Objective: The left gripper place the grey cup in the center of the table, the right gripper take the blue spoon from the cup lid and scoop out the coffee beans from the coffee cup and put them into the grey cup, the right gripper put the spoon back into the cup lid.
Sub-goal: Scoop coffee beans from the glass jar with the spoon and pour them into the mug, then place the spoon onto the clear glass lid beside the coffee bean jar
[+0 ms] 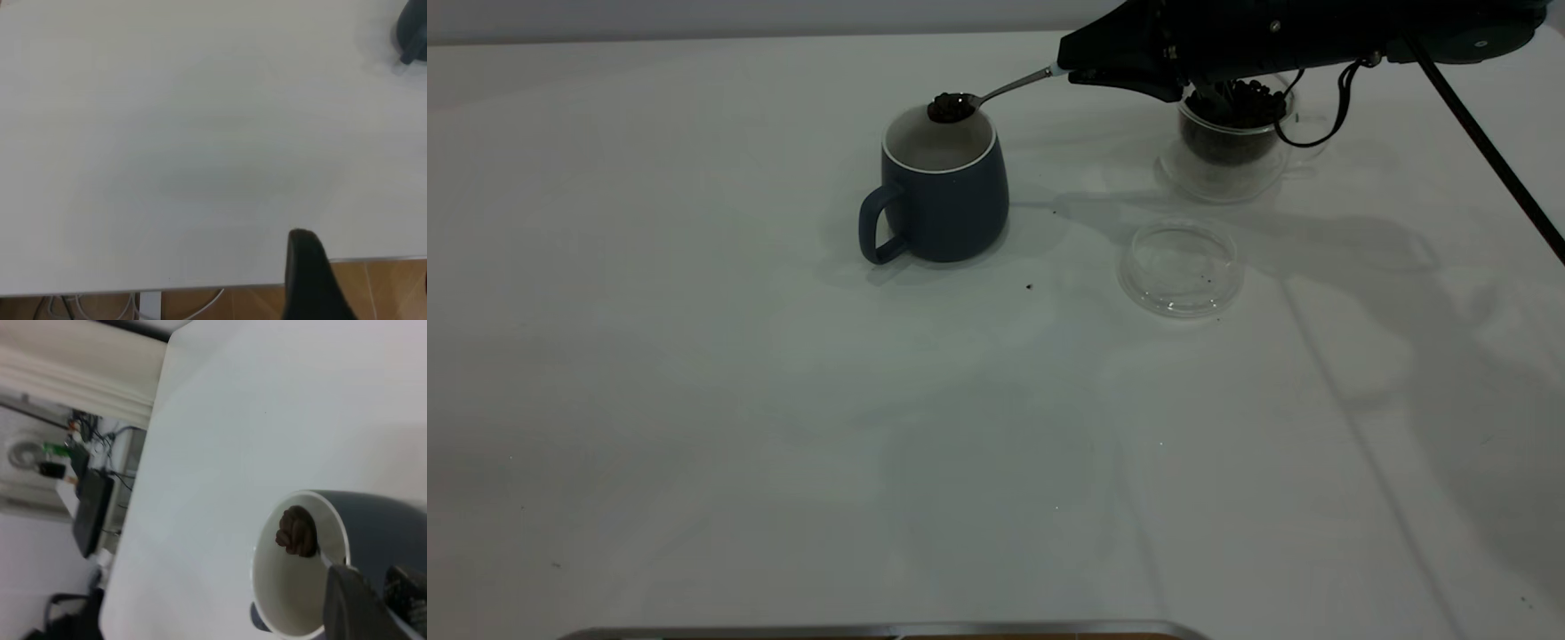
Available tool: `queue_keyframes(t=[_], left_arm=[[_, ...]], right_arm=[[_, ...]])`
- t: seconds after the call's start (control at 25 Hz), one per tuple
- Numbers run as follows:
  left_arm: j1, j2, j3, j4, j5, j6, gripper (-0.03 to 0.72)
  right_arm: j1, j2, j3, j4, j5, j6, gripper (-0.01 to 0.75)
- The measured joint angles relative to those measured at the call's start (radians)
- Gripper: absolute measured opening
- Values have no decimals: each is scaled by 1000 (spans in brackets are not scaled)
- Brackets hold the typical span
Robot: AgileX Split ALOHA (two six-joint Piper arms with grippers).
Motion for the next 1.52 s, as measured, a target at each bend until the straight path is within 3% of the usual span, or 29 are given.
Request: queue_keyframes(t=[0.32, 0.68, 0.84, 1.04, 1.28, 1.52], left_arm=[[0, 0, 0, 0, 0, 0, 475], [0, 0, 0, 0, 0, 0, 475], [0, 0, 0, 0, 0, 0, 475], [0, 0, 0, 0, 0, -2, 475], [0, 0, 0, 0, 0, -2, 475], [0, 0, 0, 0, 0, -2, 475]], right_arm=[[0, -1, 0, -7, 16, -271, 98], [0, -82, 0, -60, 17, -424, 98], [0, -130, 1, -122, 19, -385, 98], [-5, -242, 2, -243, 36, -200, 98], [-67, -383, 11, -336, 117, -22, 99], [-142, -495, 193, -365, 106, -10, 99]])
